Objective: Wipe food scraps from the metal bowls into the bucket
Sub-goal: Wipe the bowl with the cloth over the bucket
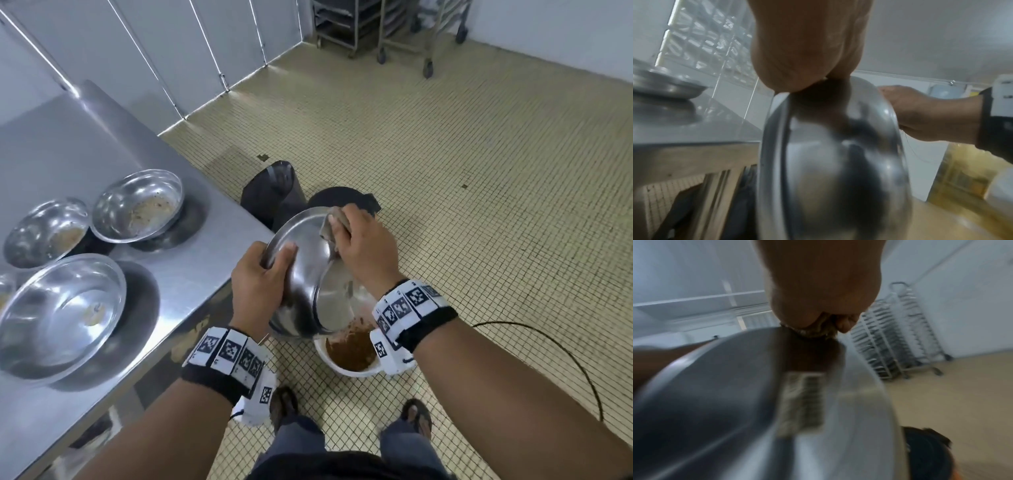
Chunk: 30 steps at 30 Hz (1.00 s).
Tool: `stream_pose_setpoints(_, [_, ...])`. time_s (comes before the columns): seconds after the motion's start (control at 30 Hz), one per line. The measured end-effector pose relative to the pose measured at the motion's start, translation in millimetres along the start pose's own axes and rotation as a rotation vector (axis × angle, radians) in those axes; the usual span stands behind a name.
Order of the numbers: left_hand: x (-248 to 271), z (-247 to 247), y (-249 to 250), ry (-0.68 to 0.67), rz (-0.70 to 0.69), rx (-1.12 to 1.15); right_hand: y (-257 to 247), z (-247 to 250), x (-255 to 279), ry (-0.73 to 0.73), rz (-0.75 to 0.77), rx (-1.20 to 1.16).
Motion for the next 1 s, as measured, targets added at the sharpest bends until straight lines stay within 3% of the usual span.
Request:
stream_pose_setpoints(0.1, [1.9,9.9,0.9,-0.005,-0.03,-0.044,38.6,-2.3,-7.2,-0.217,-0.289,0.008])
stream_pose_setpoints(0.17, [3.2,12.7,0.9,-0.004,-0.038,-0.046,46.4,2.2,-11.5,-0.261,-0.369,0.011])
stream_pose_setpoints(0.23, [2.6,12.8,2.9,-0.007,-0.037,-0.029,28.4,10.7,-17.8,-0.16,-0.257,-0.003])
stream_pose_setpoints(0.3, [0.4,10.2,7.3,-0.003,-0.027,-0.005,-11.3,16.8,-21.2,-0.032,-0.008,-0.051])
stream_pose_setpoints(0.37, [-2.2,7.9,11.7,0.004,-0.032,0.029,-43.1,11.3,-14.9,-0.032,0.199,-0.031])
stream_pose_setpoints(0.43, [-4.1,8.1,14.4,0.006,-0.051,0.039,-43.9,6.6,-8.4,-0.016,0.23,0.018])
stream_pose_setpoints(0.5, [-5.8,12.6,13.6,0.01,-0.056,0.025,-18.0,11.6,-8.6,0.018,0.089,0.021])
stream_pose_setpoints(0.6, [-6.4,22.4,11.2,0.031,-0.054,-0.001,25.5,17.3,-10.1,-0.114,-0.193,0.142])
stream_pose_setpoints(0.67, [-9.0,26.6,12.9,0.046,-0.069,-0.003,33.8,23.4,-15.0,-0.143,-0.261,0.133])
stream_pose_setpoints(0.77, [-15.7,27.4,16.0,0.046,-0.107,-0.002,4.3,40.4,-31.9,-0.04,-0.098,-0.045])
stream_pose_setpoints(0.87, [-24.2,26.5,20.0,0.042,-0.152,-0.007,-49.4,47.7,-42.2,-0.084,0.173,-0.216])
stream_pose_setpoints(0.93, [-29.7,27.4,23.0,0.056,-0.185,0.004,-70.6,41.8,-37.4,-0.144,0.355,-0.11])
stream_pose_setpoints(1.0, [-32.8,30.2,27.3,0.056,-0.203,-0.018,-64.4,37.2,-36.7,-0.121,0.405,0.03])
Point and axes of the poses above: each hand's wrist, its own x-axis away from the middle knuckle, its own z-axis out of the back of the hand, y = z × x, the point moved 4 cm from there along -x, towards the middle knuckle, and after that the axes turned 4 degrees about -x, right-handed, at the moved point
